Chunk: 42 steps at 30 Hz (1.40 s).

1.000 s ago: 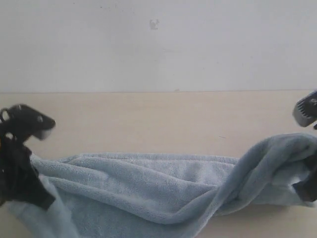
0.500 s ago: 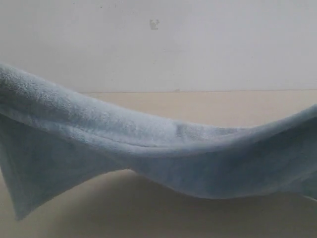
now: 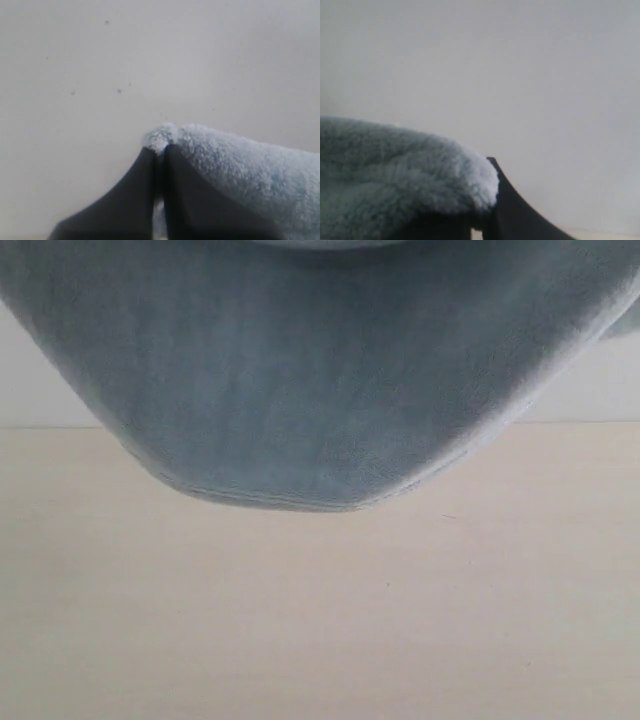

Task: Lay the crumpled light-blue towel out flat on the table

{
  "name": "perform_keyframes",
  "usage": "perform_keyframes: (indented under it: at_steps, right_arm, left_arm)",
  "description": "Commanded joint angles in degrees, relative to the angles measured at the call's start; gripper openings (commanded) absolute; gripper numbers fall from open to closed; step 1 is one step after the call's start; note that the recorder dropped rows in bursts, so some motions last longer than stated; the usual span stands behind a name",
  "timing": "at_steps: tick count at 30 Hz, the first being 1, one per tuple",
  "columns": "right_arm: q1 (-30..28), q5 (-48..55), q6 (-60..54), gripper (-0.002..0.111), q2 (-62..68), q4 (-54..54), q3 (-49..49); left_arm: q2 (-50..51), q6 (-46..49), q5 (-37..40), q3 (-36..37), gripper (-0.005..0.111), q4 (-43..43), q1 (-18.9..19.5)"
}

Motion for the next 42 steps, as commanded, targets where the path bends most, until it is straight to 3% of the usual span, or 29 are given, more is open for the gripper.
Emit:
perform_keyframes:
  at_steps: [1, 8, 13, 21, 24, 27, 31, 34, 38, 42]
  right_arm:
    - [-0.09, 6.87, -4.43, 0.000, 3.45, 7.62, 6.72]
    - [-0.09, 12.65, -7.91, 0.000, 9.43, 10.47, 25.30]
    - [-0.09, 8.20, -7.36, 0.000, 10.07, 12.31, 33.53]
    - [-0.09, 10.49, -5.45, 0.000, 10.07, 12.44, 40.95]
    - [-0.09, 10.76, -5.45, 0.011, 10.07, 13.17, 42.54]
    - [-0.09, 10.76, -5.57, 0.031, 10.07, 12.94, 44.09]
    - [-0.09, 10.92, -1.79, 0.043, 10.07, 9.86, 44.36]
    - [-0.09, 12.26, 7.84, 0.044, 9.96, 3.14, 44.21]
    - [-0.09, 15.46, 29.11, 0.044, 9.13, -6.31, 42.43]
    - [-0.09, 8.35, 31.85, 0.043, 6.78, -9.35, 41.67]
  left_arm:
    - [3.46, 3.62, 11.24, 7.57, 0.004, -5.04, 0.25]
    - [6.10, 28.45, 18.06, 23.68, 0.004, -23.37, 0.25]
    - [6.80, 29.78, 19.11, 29.81, 0.004, -27.04, 0.25]
    - [6.80, 30.05, 19.81, 32.54, 0.004, -30.13, 0.25]
    - [6.80, 31.26, 19.30, 33.01, 0.004, -30.13, 0.25]
    - [6.80, 31.78, 19.30, 33.06, 0.004, -30.37, 0.25]
    - [6.89, 32.60, 19.84, 33.06, 0.016, -34.33, 0.25]
    - [6.89, 34.69, 19.84, 33.06, 0.029, -35.00, 0.25]
    - [6.78, 34.96, 15.62, 33.06, 0.046, -32.21, 0.25]
    - [6.50, 30.81, 7.58, 33.06, 0.050, -26.89, 0.25]
